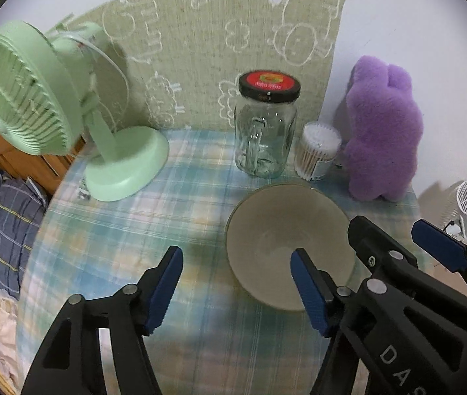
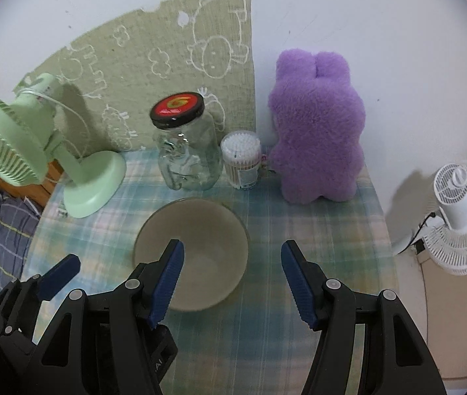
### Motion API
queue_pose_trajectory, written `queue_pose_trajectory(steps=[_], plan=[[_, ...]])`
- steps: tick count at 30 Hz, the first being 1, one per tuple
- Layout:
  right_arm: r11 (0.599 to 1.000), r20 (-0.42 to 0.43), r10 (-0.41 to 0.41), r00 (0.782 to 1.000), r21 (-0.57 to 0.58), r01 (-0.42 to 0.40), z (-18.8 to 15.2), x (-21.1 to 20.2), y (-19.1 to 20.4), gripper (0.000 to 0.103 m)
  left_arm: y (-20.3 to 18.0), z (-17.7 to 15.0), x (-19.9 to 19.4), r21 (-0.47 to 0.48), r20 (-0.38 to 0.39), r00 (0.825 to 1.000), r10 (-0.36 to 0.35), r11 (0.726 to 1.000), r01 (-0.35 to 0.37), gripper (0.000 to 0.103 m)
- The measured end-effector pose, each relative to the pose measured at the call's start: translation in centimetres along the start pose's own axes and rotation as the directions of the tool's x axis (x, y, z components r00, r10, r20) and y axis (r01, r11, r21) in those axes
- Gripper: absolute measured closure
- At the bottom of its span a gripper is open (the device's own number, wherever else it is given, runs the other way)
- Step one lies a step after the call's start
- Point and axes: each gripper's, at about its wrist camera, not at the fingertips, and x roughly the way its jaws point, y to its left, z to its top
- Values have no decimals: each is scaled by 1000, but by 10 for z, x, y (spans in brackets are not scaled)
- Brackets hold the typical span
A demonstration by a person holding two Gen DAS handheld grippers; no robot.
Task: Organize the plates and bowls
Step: 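Move both grippers to the cream bowl beside the glass jar, then grasp the cream bowl rim with both grippers and lift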
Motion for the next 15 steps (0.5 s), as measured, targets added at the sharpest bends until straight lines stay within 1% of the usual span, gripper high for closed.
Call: queue_pose_trajectory(steps=[1,3,5,7,9,13,14,15], plan=[[1000,-6,1,1000,3,-1,2,7,-1,38,-1,1,5,-1,-1,1000,2,1000,-2,35],[1000,-14,0,1000,7,0,4,19,-3,38,-2,3,16,3,-5,1000,5,1000,-5,41],[1000,-26,0,1000,14,0,5,30,-5,39,-3,4,27,6,-18,1000,3,1000,-3,44],[1000,-44,3,999,21,-2,6,43,-7,47,-3,4,37,2,-35,999,1,1000,-1,49],[1000,-60,2,998,23,-1,5,52,-7,49,-3,3,45,-1,-51,999,5,1000,-5,57],[1000,-81,0,997,23,2,4,69,-8,59,-4,2,56,6,-61,998,23,1000,-23,63],[1000,-88,1,996,24,1,4,72,-8,61,-4,2,59,6,-70,997,24,1000,-23,66],[1000,-95,3,995,25,-1,3,75,-8,65,-3,2,61,7,-75,997,23,1000,-23,70]])
